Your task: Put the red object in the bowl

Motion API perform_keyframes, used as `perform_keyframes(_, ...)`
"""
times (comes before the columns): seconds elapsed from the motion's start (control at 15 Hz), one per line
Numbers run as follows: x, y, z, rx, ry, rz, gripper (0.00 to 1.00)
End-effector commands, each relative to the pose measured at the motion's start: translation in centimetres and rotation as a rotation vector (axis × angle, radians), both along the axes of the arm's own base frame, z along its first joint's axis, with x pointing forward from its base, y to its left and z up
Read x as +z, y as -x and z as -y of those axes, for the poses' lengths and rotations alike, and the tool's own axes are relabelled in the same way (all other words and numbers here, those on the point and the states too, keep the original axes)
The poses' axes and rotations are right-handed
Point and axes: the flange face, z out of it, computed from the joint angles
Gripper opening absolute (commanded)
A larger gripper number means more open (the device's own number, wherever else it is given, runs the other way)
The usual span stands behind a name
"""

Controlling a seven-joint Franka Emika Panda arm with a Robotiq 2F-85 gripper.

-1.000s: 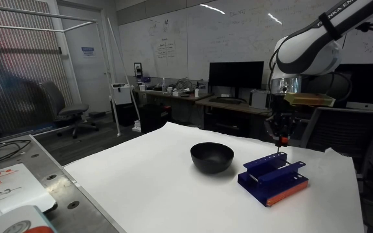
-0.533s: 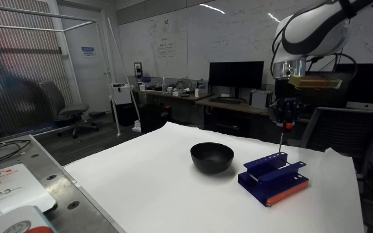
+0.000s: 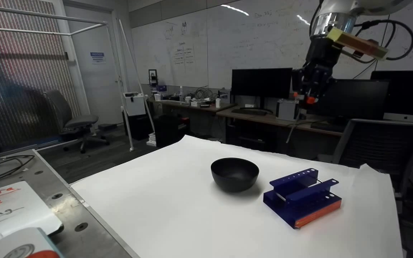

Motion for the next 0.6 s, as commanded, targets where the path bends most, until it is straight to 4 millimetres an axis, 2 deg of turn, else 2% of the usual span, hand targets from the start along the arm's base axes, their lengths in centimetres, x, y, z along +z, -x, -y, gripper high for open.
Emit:
perform_keyframes(0.0,-1.6,-2.8,-0.6,-0.031,-0.120,0.111,0.05)
perform_keyframes(0.33,-9.0,-7.5,-2.1,-0.037,-0.242,0.167,0.05)
perform_keyframes(0.53,-13.9,-9.3,-2.5,-0.033,-0.267,0.140,0.05)
